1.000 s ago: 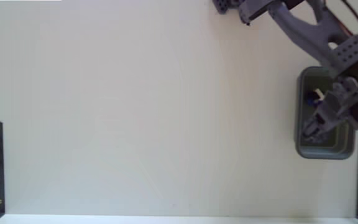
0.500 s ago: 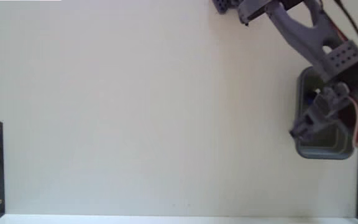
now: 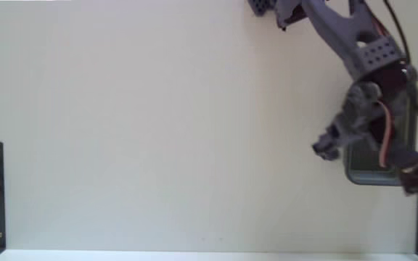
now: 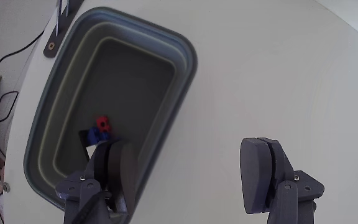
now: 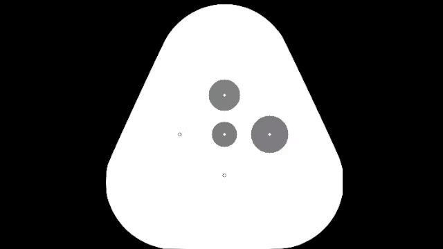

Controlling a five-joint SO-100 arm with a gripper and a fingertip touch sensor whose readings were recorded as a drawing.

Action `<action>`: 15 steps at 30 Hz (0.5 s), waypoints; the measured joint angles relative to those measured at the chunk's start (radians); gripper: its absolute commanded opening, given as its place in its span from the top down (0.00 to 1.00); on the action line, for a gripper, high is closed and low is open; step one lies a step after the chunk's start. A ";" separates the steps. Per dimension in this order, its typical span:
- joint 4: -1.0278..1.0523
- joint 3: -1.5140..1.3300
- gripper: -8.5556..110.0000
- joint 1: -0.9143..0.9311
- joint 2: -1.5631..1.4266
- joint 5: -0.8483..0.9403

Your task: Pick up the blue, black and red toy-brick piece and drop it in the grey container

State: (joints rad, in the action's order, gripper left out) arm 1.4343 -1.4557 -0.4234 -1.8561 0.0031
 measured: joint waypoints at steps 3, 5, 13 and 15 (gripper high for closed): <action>0.000 -0.046 0.00 0.038 -0.048 0.002; 0.000 -0.080 0.00 0.057 -0.074 0.000; 0.000 -0.186 0.00 0.143 -0.196 -0.002; 0.000 -0.219 0.00 0.158 -0.224 0.002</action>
State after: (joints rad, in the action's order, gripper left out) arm 1.4343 -1.6751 -0.2654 -2.0801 0.0046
